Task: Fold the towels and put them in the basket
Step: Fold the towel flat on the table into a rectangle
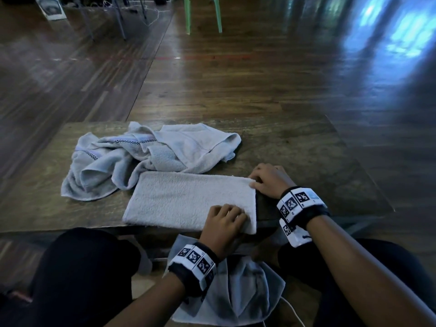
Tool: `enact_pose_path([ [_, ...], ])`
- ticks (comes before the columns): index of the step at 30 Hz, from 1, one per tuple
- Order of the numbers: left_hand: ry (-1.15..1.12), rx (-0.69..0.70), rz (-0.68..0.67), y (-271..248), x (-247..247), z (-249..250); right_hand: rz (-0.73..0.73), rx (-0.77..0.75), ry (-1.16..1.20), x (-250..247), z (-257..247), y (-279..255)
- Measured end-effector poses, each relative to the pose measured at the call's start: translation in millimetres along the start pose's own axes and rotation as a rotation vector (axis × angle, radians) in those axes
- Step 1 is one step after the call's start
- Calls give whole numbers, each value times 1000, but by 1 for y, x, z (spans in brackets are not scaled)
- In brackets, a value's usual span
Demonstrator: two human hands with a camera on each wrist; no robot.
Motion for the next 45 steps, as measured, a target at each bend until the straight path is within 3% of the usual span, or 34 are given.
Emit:
enact_pose_path([
  [4,-16,-13,24,-4,-3,0,-4,63,94,-4,-3,0],
  [7,-43,-17,57,-5,-16,-3,17,123,305,-9,-3,-1],
  [11,-120,-46,229,-5,-44,-1,73,113,509,-25,-7,-4],
  [18,-185,-102,437,-15,-81,5,51,-60,760,-54,-15,-12],
  [24,-286,-254,492,-38,-94,2,-120,-253,899,-76,-37,-13],
  [29,-395,-405,520,-63,-91,-11,-240,-324,871,-68,-50,-3],
  [34,-555,-565,610,-89,-89,-23,-199,-321,818,-68,-81,7],
  [38,-600,-664,709,-105,-84,-43,-132,-355,584,-63,-106,25],
  [41,-639,-798,792,-111,-78,-62,-59,-350,585,-54,-129,42],
  [45,-698,-945,838,-118,-67,-83,-73,-408,552,-41,-169,65],
])
Point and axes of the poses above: each hand's wrist, its own y-axis towards the middle knuckle, its own x-axis out of the palm, z = x × y, the point moved 3 cm from there along y, towards the middle knuckle, and after that the axes turned 1 degree about y, right-handed, at the moved point
